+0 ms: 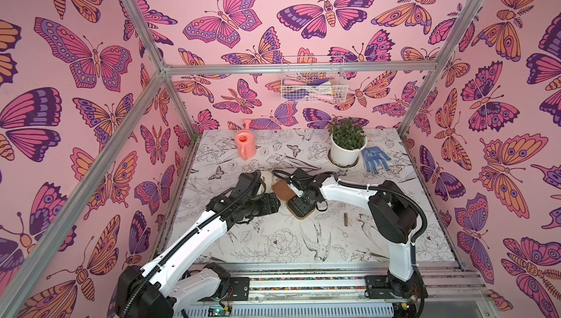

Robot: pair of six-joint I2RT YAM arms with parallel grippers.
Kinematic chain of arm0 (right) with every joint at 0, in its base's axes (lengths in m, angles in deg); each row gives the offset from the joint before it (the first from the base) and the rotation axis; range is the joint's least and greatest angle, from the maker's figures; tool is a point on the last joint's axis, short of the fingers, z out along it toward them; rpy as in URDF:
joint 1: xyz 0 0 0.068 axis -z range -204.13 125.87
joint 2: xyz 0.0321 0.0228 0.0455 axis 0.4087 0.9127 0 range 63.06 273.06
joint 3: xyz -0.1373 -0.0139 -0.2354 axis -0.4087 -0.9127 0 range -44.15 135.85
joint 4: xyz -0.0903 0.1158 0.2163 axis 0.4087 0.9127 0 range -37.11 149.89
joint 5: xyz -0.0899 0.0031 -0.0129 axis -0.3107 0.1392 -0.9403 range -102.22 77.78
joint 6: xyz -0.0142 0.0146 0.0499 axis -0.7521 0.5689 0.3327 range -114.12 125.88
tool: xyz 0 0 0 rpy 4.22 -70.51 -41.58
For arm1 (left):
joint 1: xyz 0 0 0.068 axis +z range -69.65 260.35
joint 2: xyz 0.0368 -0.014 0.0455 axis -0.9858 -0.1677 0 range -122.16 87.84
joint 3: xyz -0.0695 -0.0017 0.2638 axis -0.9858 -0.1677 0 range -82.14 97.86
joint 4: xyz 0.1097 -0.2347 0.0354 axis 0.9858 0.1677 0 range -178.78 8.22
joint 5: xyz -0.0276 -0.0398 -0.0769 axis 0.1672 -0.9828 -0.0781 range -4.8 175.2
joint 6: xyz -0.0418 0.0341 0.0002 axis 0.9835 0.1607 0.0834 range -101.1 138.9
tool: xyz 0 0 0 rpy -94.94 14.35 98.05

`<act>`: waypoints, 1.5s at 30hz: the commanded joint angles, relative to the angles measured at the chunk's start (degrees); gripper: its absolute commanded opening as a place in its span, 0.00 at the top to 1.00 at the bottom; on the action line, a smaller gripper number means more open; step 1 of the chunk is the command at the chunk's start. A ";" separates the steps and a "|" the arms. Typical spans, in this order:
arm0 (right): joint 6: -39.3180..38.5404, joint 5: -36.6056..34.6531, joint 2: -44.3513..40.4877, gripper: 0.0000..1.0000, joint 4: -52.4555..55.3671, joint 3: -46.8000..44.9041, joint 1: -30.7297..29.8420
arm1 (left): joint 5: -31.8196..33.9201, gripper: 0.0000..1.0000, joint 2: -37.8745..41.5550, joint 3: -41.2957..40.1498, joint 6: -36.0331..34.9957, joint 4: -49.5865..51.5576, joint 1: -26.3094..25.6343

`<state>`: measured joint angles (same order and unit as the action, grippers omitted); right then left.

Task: Organize nail clipper sets
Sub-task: Place the nail clipper in the storage box.

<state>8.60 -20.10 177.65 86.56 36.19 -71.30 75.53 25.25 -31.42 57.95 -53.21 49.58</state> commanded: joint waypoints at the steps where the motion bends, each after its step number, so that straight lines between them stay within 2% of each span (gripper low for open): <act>1: 0.25 0.14 1.20 1.00 3.08 2.29 0.24 | -0.26 0.22 0.10 -0.45 -0.38 -0.55 0.00; 21: 2.51 0.76 3.09 1.00 10.16 7.82 0.24 | -0.08 0.22 0.36 -0.71 -0.40 -0.52 0.00; 45: 3.42 3.35 6.29 1.00 9.49 8.43 1.69 | -0.06 0.22 0.32 -0.63 -0.38 -0.56 0.00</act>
<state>11.48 -17.92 181.58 96.50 43.62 -70.39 75.55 25.25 -31.44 57.95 -53.21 49.58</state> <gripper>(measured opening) 0.121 0.781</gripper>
